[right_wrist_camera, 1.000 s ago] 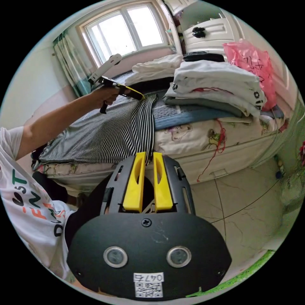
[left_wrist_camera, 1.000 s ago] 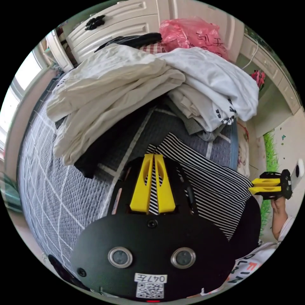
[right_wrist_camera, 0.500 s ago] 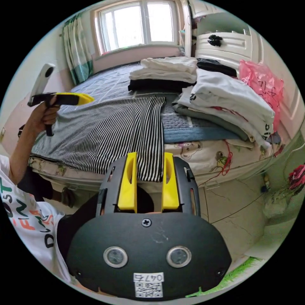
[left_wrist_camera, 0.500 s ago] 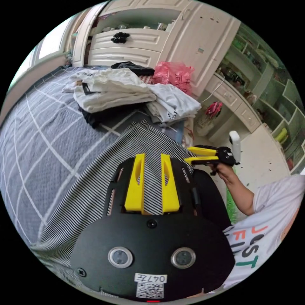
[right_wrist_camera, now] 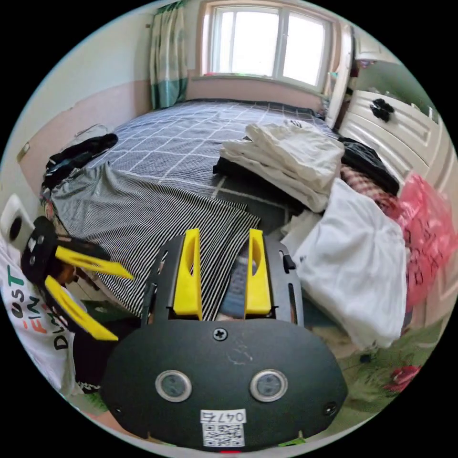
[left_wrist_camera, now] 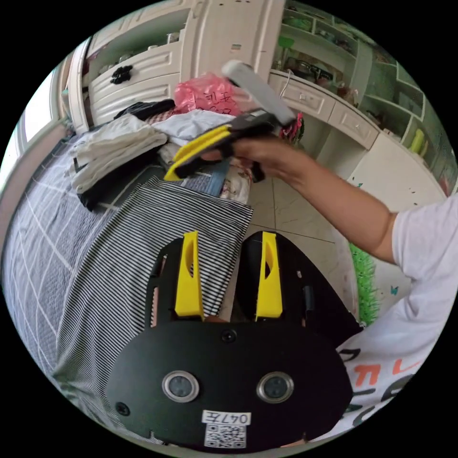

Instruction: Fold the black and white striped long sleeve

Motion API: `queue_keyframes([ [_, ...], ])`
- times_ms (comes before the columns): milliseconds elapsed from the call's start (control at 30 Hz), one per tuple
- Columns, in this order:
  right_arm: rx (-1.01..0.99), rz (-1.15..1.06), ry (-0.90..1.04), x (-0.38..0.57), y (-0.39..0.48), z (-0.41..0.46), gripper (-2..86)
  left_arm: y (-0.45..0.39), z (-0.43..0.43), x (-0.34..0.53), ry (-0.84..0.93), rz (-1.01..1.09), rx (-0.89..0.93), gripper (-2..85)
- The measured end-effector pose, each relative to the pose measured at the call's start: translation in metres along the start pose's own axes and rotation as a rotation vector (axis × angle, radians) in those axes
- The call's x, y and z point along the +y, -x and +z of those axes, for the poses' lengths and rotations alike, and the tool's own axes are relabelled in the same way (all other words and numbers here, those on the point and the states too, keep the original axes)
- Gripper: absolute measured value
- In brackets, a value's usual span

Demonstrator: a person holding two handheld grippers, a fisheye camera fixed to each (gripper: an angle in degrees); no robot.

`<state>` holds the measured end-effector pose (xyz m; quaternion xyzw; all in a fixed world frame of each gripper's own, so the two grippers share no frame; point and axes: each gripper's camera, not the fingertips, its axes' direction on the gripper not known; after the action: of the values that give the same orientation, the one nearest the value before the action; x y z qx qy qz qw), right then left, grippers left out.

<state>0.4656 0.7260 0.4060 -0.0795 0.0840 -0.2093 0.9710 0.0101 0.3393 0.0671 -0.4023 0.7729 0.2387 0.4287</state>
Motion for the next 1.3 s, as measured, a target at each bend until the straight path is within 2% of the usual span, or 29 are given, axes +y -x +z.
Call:
queue_keyframes([
  [100, -0.023, -0.101, 0.07, -0.05, -0.007, 0.034, 10.8, -0.022, 0.019, 0.001, 0.029, 0.046, -0.102, 17.6],
  [233, 0.017, -0.245, 0.224, -0.101, -0.002, 0.085, 10.6, -0.035, 0.033, 0.007, 0.04, 0.065, -0.146, 17.5],
  [333, -0.035, -0.286, 0.322, -0.121, 0.003, 0.115, 7.2, -0.041, 0.04, 0.015, 0.039, 0.066, -0.175, 17.6],
  [467, -0.108, -0.362, 0.31, -0.135, 0.019, 0.119, 1.2, -0.041, 0.051, 0.029, 0.059, 0.046, -0.235, 18.3],
  [700, -0.054, -0.434, 0.331, -0.16, 0.039, 0.125, 0.6, -0.043, 0.056, 0.052, 0.057, 0.039, -0.247, 13.4],
  [900, -0.037, -0.451, 0.35, -0.182, 0.052, 0.129, 0.6, -0.034, 0.042, 0.077, 0.017, -0.002, -0.176, 4.0],
  [1100, -0.025, -0.474, 0.346, -0.205, 0.066, 0.122, 0.6, 0.011, -0.002, 0.113, -0.112, -0.202, 0.026, 1.3],
  [1300, -0.013, -0.48, 0.355, -0.226, 0.077, 0.127, 0.5, 0.058, -0.045, 0.157, -0.201, -0.383, 0.151, 0.9],
])
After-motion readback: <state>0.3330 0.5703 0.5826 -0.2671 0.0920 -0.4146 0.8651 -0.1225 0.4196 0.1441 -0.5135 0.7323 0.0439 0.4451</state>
